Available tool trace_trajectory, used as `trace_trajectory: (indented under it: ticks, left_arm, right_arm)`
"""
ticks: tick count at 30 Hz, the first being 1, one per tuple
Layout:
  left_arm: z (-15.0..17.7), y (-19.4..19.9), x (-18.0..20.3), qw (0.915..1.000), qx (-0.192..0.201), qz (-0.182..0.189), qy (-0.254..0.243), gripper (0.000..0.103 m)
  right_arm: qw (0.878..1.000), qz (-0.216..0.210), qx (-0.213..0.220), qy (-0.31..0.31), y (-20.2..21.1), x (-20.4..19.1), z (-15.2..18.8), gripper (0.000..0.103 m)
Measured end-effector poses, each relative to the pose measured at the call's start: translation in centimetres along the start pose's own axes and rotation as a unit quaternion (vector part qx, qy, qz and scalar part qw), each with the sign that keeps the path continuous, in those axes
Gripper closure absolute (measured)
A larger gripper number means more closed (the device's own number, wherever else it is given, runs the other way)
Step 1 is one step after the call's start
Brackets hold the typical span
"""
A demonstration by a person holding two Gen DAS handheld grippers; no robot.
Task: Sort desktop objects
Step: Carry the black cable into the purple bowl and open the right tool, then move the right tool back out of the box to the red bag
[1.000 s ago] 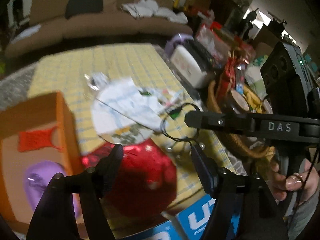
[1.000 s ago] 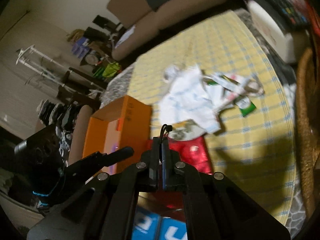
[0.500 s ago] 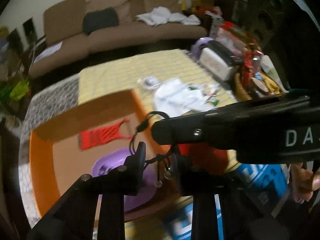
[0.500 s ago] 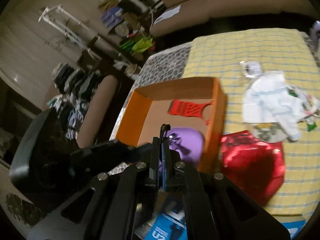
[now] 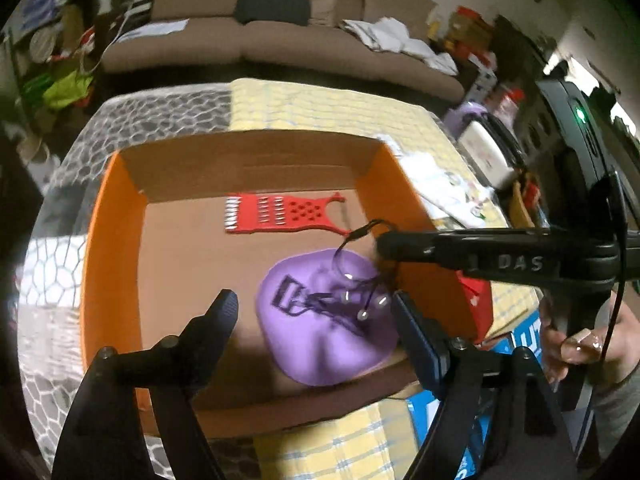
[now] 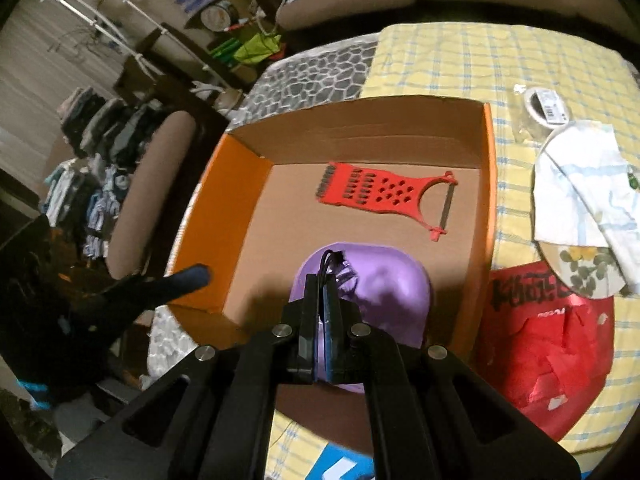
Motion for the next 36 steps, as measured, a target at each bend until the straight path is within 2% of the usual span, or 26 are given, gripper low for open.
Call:
trace_trajectory:
  ticks: [4, 6, 8, 10, 11, 12, 16, 21, 23, 24, 25, 27, 28, 31, 33, 36]
  left_arm:
    - [0.6, -0.7, -1.6, 0.9997, -0.008, 0.008, 0.022, 0.022]
    - [0.9, -1.3, -2.0, 0.9994, -0.017, 0.005, 0.028, 0.022]
    - [1.1, -1.9, -1.9, 0.9992, -0.028, 0.001, 0.028, 0.022]
    - [1.1, -2.0, -1.6, 0.9992, -0.033, -0.004, 0.023, 0.022]
    - [1.1, -2.1, -1.3, 0.9992, -0.034, -0.006, 0.02, 0.022]
    - [1.0, -2.1, -0.9, 0.9992, -0.035, -0.007, 0.016, 0.022]
    - [0.6, -1.6, 0.1, 0.9995, -0.03, -0.004, 0.013, 0.021]
    - [-0.1, -0.2, 2.0, 0.9999, -0.01, 0.001, 0.009, 0.021]
    - [-0.6, 0.4, 3.2, 1.0, -0.001, 0.008, 0.003, 0.016]
    - [-0.9, 0.7, 4.3, 0.9999, 0.005, 0.015, -0.004, 0.013]
    - [-1.1, 0.9, 4.9, 0.9998, 0.007, 0.019, -0.007, 0.007]
    - [-1.7, 1.1, 7.0, 0.9992, 0.017, 0.029, -0.022, 0.005]
    - [-2.0, 1.1, 7.9, 0.999, 0.018, 0.032, -0.027, 0.0]
    - [-2.8, 0.4, 11.0, 0.998, 0.016, 0.047, -0.04, 0.0]
    - [-3.2, -0.3, 13.1, 0.9975, 0.011, 0.049, -0.05, 0.0]
    - [-3.8, -1.6, 15.9, 0.9971, 0.002, 0.045, -0.061, 0.0]
  right_arm:
    - [1.0, -0.004, 0.004, -0.007, -0.1, 0.3, -0.3, 0.101]
    - [1.0, 0.026, -0.007, -0.004, -0.6, 0.5, -0.4, 0.1]
    - [0.998, 0.054, -0.041, -0.002, -1.9, 0.9, -0.3, 0.096]
    - [0.994, 0.09, -0.056, 0.001, -2.4, 1.3, 0.0, 0.095]
    - [0.991, 0.121, -0.055, 0.009, -2.2, 1.3, 0.2, 0.083]
    - [0.99, 0.127, -0.051, 0.012, -1.8, 1.3, 0.3, 0.069]
    - [0.993, 0.112, -0.037, 0.017, 0.3, 1.0, 0.5, 0.065]
    - [0.996, 0.084, 0.009, 0.033, 5.3, 0.7, 0.9, 0.064]
    - [0.995, 0.087, 0.025, 0.038, 7.7, 1.1, 1.2, 0.062]
    - [0.994, 0.092, 0.031, 0.04, 8.7, 1.5, 1.4, 0.057]
    - [0.994, 0.097, 0.037, 0.042, 9.7, 1.9, 1.6, 0.055]
    - [0.991, 0.118, 0.041, 0.045, 12.0, 3.7, 2.3, 0.043]
    - [0.99, 0.129, 0.042, 0.042, 12.9, 4.5, 2.6, 0.041]
    - [0.989, 0.141, 0.039, 0.021, 15.5, 8.4, 3.9, 0.028]
    - [0.989, 0.144, 0.043, 0.002, 16.9, 10.9, 4.7, 0.013]
    - [0.988, 0.142, 0.054, -0.028, 18.1, 14.3, 5.6, 0.008]
Point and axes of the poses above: each gripper's, at about its wrist camera, not at the fingertips, and y roughly against the way its jaws point, x to its right, z to its underside, the point moved 1 cm from there along -y, roughly the way its jaws point, and after that the axes turned 6 degrees about -x, right-handed, at the moved point
